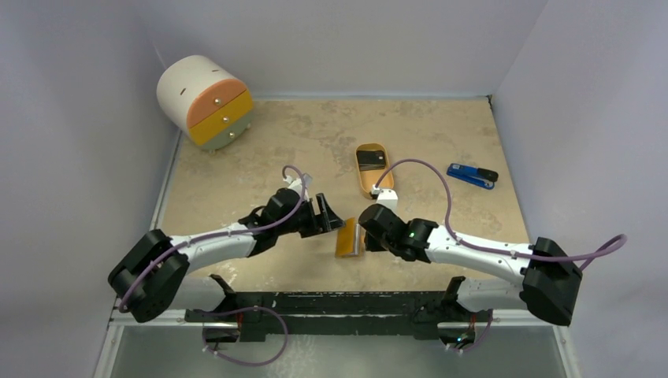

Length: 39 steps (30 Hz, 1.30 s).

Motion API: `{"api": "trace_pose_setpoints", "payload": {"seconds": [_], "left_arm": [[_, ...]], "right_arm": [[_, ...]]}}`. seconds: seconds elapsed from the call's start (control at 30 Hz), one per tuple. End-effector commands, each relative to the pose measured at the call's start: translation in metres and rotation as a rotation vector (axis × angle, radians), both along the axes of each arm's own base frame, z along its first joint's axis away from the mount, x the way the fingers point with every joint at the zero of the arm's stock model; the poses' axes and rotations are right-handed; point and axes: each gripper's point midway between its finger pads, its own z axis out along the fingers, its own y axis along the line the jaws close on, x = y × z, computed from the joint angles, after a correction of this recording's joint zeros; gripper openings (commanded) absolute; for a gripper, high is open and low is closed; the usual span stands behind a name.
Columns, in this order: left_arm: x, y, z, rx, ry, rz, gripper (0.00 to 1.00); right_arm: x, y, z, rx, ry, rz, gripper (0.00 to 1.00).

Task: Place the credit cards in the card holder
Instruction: Open the card holder at the center of the board.

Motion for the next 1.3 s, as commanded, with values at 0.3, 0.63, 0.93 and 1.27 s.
{"api": "trace_pose_setpoints", "payload": {"seconds": [0.3, 0.63, 0.93, 1.27], "left_arm": [[0.014, -0.024, 0.007, 0.021, -0.068, -0.016, 0.76], [0.012, -0.026, -0.003, 0.078, -0.058, -0.035, 0.66], [0.011, -0.014, -0.024, 0.155, -0.040, -0.017, 0.53], [0.007, 0.011, -0.057, 0.318, 0.013, 0.014, 0.07]], "right_arm": [[0.016, 0.017, 0.038, 0.114, -0.120, 0.036, 0.00], [0.014, 0.017, 0.032, 0.102, -0.103, 0.038, 0.00], [0.011, 0.016, 0.030, 0.109, -0.099, 0.047, 0.00], [0.002, -0.002, 0.013, 0.075, -0.060, -0.001, 0.00]]}}
